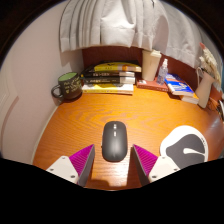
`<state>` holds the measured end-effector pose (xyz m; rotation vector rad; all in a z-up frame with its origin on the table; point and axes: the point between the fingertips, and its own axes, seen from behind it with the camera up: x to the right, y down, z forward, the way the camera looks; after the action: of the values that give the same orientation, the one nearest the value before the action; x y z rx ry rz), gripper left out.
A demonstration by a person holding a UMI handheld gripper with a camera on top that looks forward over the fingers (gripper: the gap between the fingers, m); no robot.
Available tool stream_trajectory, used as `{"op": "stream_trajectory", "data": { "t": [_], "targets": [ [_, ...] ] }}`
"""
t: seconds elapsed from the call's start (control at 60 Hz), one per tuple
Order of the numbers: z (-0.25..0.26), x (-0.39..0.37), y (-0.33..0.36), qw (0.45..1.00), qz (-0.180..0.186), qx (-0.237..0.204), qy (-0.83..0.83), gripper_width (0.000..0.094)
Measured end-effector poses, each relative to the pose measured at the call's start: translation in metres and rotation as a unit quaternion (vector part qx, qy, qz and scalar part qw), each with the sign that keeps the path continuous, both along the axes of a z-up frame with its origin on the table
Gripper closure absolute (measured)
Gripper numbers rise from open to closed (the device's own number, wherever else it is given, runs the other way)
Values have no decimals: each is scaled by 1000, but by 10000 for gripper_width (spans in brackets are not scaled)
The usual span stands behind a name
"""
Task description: Arrange mouse
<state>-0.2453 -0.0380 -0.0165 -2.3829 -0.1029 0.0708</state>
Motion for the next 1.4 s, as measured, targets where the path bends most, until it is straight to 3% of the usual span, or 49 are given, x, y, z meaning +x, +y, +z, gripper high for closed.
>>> {"op": "stream_trajectory", "data": {
  "t": [0.083,0.167,0.283,0.433,0.633,0.817,0.95,1.067,1.167,1.4],
  "targets": [
    [0,-2,22,1000,-6,-4,-2,228],
    [-1,-1,35,1000,-11,-14,-5,402],
    [-2,-1,38,999,-20,-33,-9,515],
    [-3,2,39,998,-34,-46,-12,591],
    [8,0,49,998,-24,-60,-3,592],
    [133,40,88,999,-12,40,14,585],
    [228,116,83,993,-27,118,-3,582],
    [269,187,63,985,-55,162,-1,587],
    [251,237,44,985,-69,157,-1,587],
    [111,276,1,997,-63,38,-11,586]
  ]
}}
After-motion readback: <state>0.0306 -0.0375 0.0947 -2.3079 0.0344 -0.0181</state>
